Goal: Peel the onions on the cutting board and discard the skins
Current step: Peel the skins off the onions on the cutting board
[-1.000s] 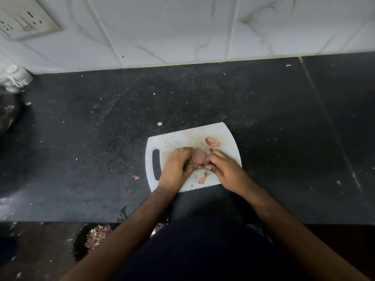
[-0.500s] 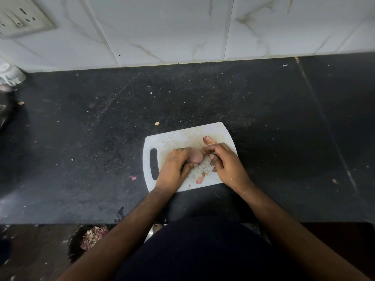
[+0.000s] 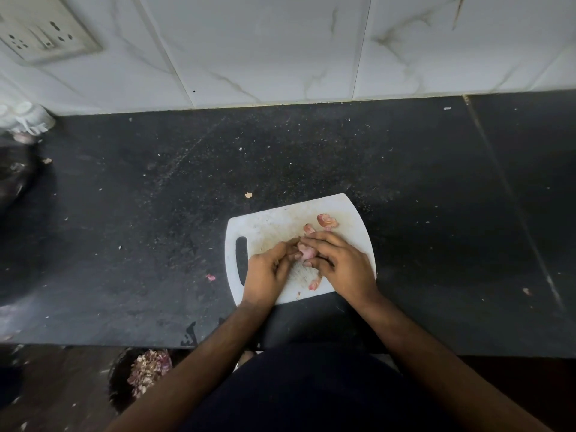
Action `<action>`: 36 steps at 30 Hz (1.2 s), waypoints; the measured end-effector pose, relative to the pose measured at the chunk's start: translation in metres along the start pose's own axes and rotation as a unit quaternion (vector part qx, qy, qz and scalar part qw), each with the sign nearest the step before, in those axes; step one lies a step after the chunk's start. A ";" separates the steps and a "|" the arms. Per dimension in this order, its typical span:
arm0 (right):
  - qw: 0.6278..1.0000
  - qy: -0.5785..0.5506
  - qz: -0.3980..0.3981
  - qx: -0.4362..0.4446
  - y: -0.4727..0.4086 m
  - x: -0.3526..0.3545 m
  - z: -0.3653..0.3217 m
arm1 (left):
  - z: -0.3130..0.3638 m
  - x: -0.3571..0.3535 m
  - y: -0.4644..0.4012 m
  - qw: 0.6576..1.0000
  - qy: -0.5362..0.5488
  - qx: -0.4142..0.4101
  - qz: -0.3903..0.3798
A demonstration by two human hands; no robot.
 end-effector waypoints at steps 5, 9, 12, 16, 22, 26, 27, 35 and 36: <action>0.999 -0.025 0.006 -0.034 -0.001 0.001 0.014 | -0.009 0.006 -0.007 0.999 -0.010 0.036 0.034; 0.999 -0.029 0.000 -0.029 0.000 0.001 0.016 | 0.003 -0.001 -0.008 0.997 -0.067 0.011 -0.019; 0.999 -0.029 -0.014 -0.015 -0.001 -0.001 0.015 | 0.009 -0.014 -0.006 0.988 -0.120 -0.024 -0.092; 0.994 -0.094 -0.053 -0.014 0.000 -0.003 0.019 | 0.008 -0.025 -0.009 0.978 -0.177 -0.054 -0.097; 0.988 -0.152 0.004 0.015 0.000 0.010 0.013 | 0.008 -0.026 -0.007 0.979 -0.157 -0.083 -0.098; 0.997 -0.066 0.019 0.035 0.005 0.008 0.007 | 0.014 -0.024 -0.007 0.978 -0.164 -0.100 -0.083; 0.998 -0.050 0.020 0.046 0.006 0.007 0.005 | 0.014 -0.023 -0.007 0.977 -0.171 -0.101 -0.083; 0.994 0.071 0.025 0.073 0.010 0.003 -0.005 | 0.014 -0.026 -0.005 0.969 -0.206 -0.108 -0.085; 0.992 0.095 0.029 0.080 0.011 0.003 -0.009 | 0.016 -0.028 -0.004 0.965 -0.218 -0.114 -0.088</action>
Point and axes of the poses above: each hand's wrist, its own y-axis away from the middle knuckle, its own x-axis out of the back of the hand, z = x × y, the point moved 8 cm from there along -y, towards the middle knuckle, and after that the axes turned 3 degrees about -z, right-handed, at the moved point
